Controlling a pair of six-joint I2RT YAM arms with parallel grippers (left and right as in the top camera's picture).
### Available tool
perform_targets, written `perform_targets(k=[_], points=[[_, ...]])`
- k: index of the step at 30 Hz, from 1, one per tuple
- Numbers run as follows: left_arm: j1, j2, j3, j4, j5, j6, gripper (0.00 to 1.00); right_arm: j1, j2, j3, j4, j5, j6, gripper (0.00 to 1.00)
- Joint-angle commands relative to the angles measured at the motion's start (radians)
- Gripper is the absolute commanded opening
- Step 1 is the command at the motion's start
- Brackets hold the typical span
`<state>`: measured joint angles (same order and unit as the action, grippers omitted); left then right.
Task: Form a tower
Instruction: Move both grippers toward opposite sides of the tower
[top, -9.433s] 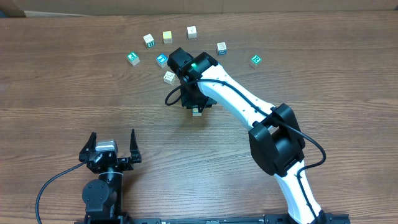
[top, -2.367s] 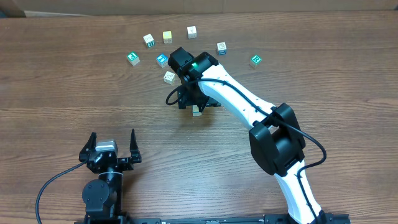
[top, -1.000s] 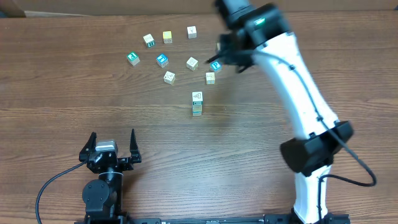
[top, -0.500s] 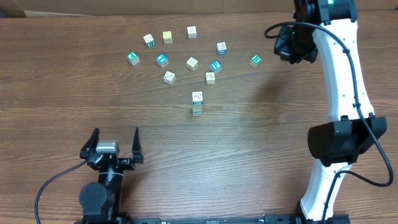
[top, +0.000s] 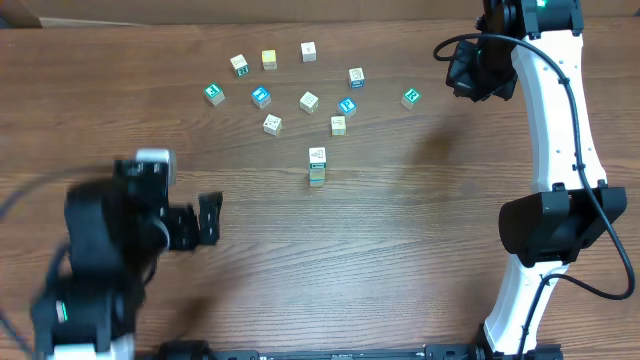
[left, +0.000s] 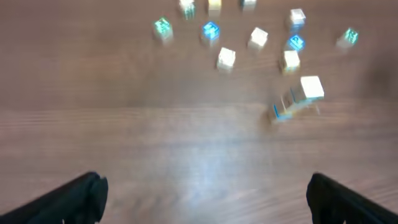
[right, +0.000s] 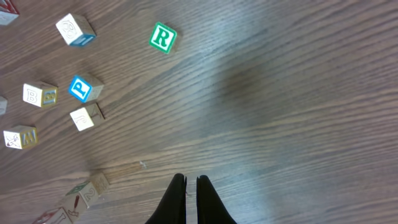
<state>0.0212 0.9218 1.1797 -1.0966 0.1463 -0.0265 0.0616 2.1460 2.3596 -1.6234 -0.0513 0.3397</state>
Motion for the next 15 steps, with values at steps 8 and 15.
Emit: perform_targets(k=[8, 15], points=[[-0.003, 0.572, 0.328, -0.12, 0.321, -0.007, 0.98, 0.024, -0.025, -0.006, -0.045, -0.108, -0.034, 0.04], [-0.043, 0.825, 0.328, -0.147, 0.232, -0.142, 0.04, 0.081, -0.025, -0.082, -0.035, -0.108, -0.034, 0.04]])
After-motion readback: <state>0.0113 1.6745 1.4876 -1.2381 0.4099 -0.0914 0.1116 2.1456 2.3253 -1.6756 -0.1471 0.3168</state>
